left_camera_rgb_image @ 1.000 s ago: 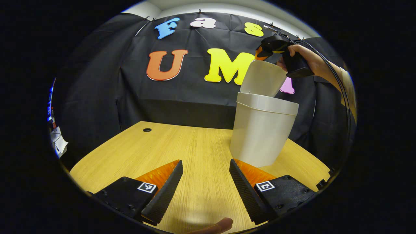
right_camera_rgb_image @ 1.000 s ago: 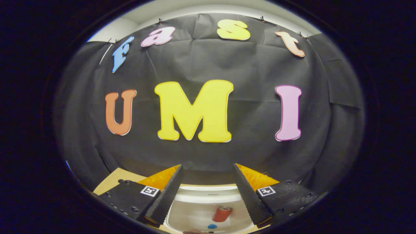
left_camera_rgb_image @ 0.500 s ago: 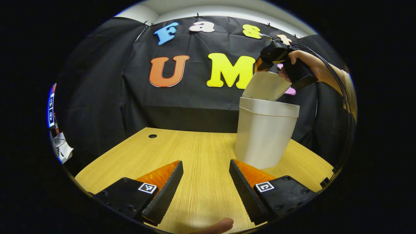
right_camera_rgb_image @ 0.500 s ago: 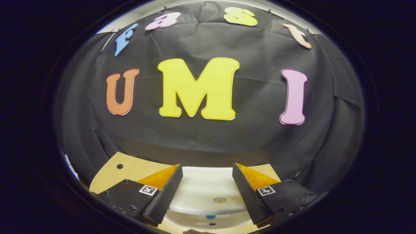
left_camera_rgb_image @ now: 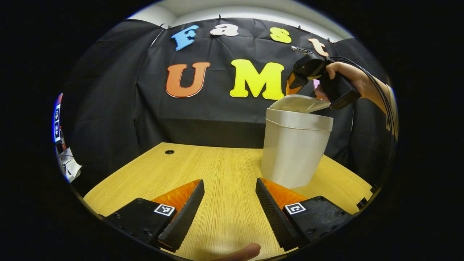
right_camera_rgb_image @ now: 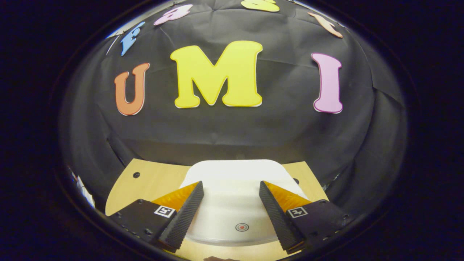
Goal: Press the lid of the desktop garbage bin to open it, pick up the crumpled paper on the desktop and throw it into the bin, then pick up the pop can on the desktop and drop it into the bin, and finally close the garbage bin lid.
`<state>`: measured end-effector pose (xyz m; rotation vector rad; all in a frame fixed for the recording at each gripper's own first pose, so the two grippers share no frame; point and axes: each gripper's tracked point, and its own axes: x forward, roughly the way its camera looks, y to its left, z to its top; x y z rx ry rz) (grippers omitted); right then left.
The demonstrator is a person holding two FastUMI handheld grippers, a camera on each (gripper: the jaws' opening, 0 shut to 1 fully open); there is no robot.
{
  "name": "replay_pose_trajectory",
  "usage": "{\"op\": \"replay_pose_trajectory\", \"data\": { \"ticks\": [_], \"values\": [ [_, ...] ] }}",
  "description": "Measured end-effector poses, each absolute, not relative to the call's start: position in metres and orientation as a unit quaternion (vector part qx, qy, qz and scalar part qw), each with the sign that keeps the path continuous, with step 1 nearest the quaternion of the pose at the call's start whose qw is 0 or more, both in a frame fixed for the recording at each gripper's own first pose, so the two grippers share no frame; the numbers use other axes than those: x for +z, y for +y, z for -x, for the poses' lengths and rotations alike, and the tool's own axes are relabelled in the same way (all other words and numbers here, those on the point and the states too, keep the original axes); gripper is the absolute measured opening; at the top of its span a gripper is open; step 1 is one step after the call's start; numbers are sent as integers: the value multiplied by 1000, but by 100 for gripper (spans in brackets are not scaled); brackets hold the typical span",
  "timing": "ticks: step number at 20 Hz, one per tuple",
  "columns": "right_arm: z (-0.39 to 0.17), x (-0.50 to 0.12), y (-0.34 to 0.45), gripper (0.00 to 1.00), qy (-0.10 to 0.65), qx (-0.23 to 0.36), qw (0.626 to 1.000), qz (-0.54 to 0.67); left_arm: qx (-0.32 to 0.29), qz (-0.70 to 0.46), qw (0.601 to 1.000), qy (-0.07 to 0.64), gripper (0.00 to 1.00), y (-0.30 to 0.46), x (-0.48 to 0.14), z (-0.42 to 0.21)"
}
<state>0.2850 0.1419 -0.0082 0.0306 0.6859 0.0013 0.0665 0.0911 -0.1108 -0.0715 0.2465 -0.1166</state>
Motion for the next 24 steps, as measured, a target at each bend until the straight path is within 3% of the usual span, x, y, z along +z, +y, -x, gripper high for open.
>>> {"op": "replay_pose_trajectory", "data": {
  "ticks": [5, 6, 7, 13, 24],
  "values": [
    [-258, -23, 135, 97, 352, 5, 936, 4, -59, 38, 989, 130, 94, 88, -113, -65],
    [-250, -24, 134, 100, 356, 3, 935, 2, -62, 36, 989, 129, 99, 88, -113, -65],
    [-242, -21, 134, 97, 358, 3, 934, -3, -59, 34, 989, 128, 94, 91, -112, -65],
    [-210, -19, 130, 97, 347, 7, 938, -3, -46, 26, 991, 126, 94, 95, -110, -64],
    [-213, -28, 136, 98, 211, -10, 977, -13, -58, 32, 988, 140, 94, 87, -121, -67]
  ]
}}
